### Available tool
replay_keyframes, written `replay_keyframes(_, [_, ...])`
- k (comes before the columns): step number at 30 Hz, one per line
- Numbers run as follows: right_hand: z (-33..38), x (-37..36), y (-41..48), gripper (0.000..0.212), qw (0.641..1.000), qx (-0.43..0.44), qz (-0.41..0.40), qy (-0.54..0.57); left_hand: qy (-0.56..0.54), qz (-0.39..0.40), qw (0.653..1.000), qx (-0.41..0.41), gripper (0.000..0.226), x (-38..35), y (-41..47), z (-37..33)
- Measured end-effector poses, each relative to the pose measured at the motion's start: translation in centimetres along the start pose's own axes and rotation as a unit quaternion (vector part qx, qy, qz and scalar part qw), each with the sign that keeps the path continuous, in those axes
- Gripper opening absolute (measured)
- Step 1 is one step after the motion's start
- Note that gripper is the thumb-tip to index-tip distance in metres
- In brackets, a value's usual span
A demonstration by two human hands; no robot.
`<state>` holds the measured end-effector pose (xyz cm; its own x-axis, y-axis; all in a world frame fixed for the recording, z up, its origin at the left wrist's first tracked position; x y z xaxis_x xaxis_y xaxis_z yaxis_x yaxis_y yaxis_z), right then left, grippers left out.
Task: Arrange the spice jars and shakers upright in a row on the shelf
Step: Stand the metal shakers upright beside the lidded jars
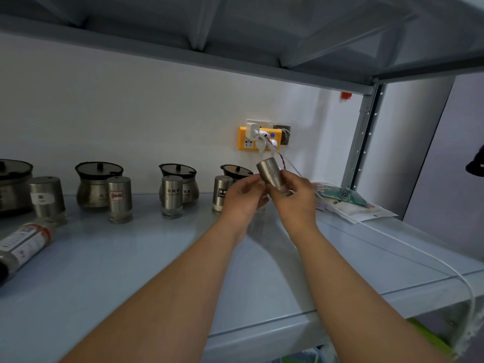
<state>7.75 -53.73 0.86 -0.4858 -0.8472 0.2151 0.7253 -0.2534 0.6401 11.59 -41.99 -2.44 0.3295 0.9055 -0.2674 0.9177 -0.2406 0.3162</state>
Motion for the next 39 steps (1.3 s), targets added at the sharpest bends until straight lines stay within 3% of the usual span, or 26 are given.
replay_keyframes(3, [0.1,0.3,-0.2,0.031,1.000,0.008,-0.014,-0.024,0.002,0.019,1.000,0.003,0.027,-0.9,-0.3,-0.3])
replay_keyframes(12, [-0.5,0.2,-0.4,0.025,0.998,-0.042,0.003,0.057,0.067,0.032,0.997,0.000,0.028,-1.6,-1.2,-0.8])
replay_keyframes(16, [-0.4,0.5,0.2,0.035,0.995,-0.071,0.023,0.071,0.083,0.034,0.996,-0.008,0.033,-2.2,-1.1,-1.4])
replay_keyframes(22, [-0.3,1.6,0.7,0.026,0.997,-0.071,0.018,0.030,0.090,0.034,0.995,-0.019,0.026,-3.9,-0.5,-1.8])
replay_keyframes(24, [-1.0,2.6,0.8,0.029,0.996,-0.084,0.009,0.039,0.094,0.029,0.995,0.002,0.037,-4.4,-0.1,-0.9])
replay_keyframes(27, [-1.9,3.8,1.1,0.029,0.995,-0.097,0.005,0.025,0.119,0.053,0.991,0.008,0.035,-5.9,0.3,-0.4])
replay_keyframes(39, [-5.1,4.4,2.7,0.017,0.988,-0.145,-0.011,-0.053,0.143,-0.052,0.987,0.042,0.031,-7.7,1.7,2.6])
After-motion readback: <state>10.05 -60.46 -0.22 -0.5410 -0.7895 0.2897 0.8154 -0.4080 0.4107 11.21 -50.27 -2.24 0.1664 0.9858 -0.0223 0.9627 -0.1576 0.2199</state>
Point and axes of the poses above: each hand's wrist, its own y-axis towards the middle knuckle, its own x-axis out of the back of the hand, z = x × y, the point moved 8 cm from there along y, towards the middle knuckle, and after that the axes turned 8 degrees about z, right-handed, at the moved point
